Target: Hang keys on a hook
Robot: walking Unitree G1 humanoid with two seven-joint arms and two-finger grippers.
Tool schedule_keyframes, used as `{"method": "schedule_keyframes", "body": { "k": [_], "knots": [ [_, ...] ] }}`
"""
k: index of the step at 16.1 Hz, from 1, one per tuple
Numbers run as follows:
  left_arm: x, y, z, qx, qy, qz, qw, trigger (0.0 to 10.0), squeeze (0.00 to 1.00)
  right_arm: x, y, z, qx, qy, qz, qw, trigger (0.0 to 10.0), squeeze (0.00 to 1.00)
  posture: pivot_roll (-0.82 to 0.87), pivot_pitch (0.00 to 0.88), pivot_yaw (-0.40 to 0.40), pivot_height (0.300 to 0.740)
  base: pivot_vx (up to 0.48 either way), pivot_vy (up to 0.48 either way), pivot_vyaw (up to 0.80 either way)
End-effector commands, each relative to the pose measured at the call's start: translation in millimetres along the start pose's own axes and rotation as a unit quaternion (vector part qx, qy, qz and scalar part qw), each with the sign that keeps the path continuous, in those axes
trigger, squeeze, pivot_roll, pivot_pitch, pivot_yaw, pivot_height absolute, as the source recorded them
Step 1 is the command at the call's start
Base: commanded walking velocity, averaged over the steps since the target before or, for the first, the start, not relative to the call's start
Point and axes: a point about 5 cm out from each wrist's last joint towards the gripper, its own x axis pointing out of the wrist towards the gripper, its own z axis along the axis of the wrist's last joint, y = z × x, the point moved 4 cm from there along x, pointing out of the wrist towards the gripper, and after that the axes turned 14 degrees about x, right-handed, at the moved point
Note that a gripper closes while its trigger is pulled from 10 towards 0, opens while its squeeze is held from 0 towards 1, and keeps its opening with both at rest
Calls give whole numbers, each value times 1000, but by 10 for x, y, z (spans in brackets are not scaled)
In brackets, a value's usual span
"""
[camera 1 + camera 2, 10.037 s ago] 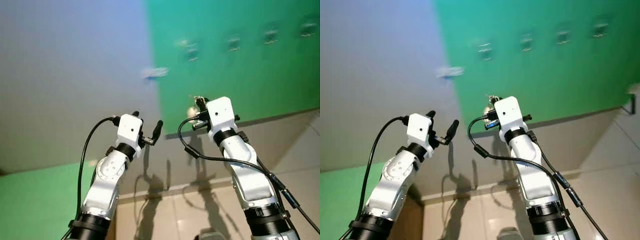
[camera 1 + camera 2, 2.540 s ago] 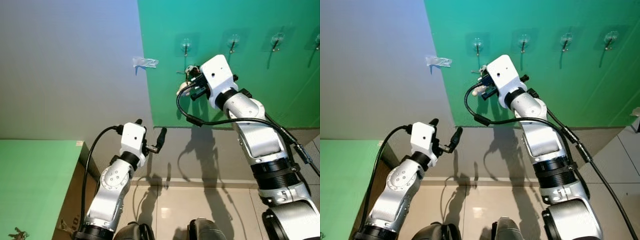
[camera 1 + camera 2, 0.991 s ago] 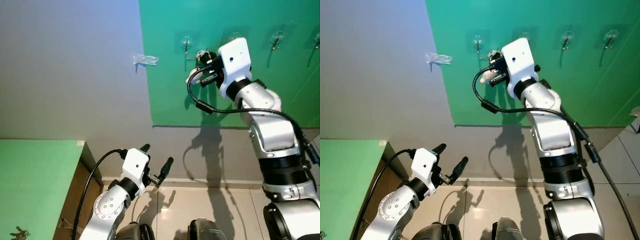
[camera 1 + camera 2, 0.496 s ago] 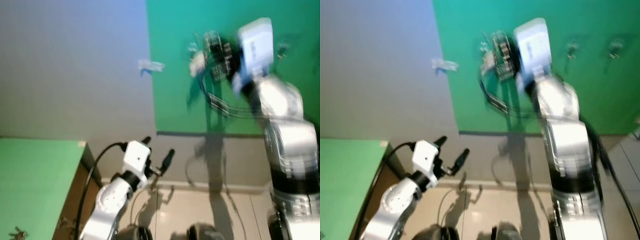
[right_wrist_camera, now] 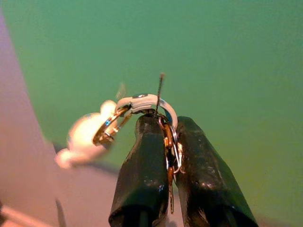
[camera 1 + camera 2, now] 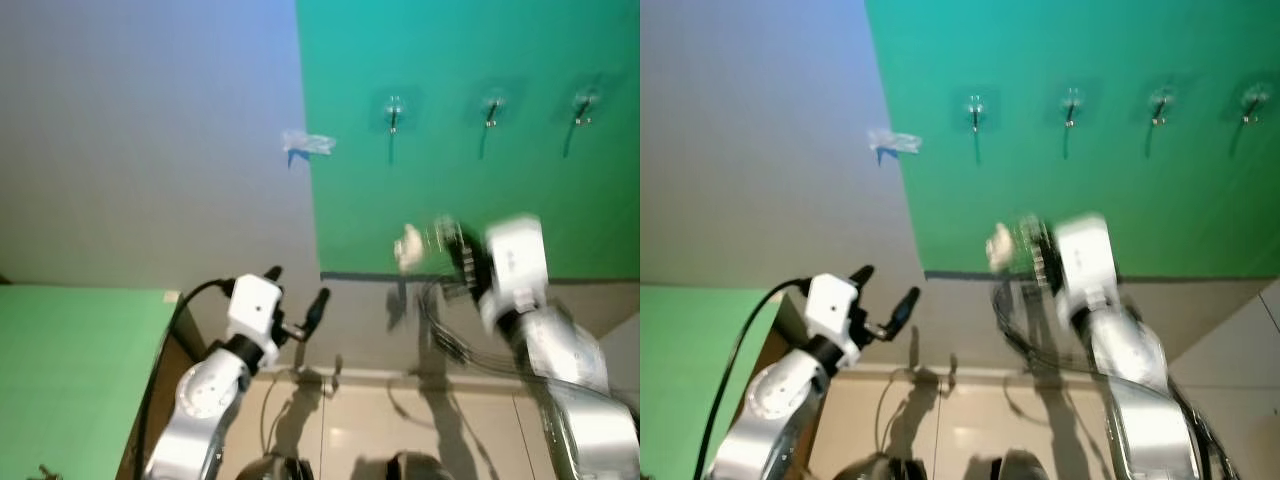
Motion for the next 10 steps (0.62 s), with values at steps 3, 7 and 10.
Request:
{"method": "schedule_keyframes", "body": {
  "k": [3,7,10],
  "knots": [
    [-11,1,71,8,-13,-3,1000,10000,0,-122,-115,-67,20,-27,-36,999,0,251,-268,43,108,720,0,0,0],
    [-192,140,8,-5,-19,60,998,10000,0,-413,-257,-534,48,2,-72,996,0,55,-272,42,114,720,0,0,0],
    [-344,206,-112,7,1,84,996,10000,0,-358,-220,-618,107,-18,-75,991,0,0,-257,48,128,720,0,0,0]
  ]
}}
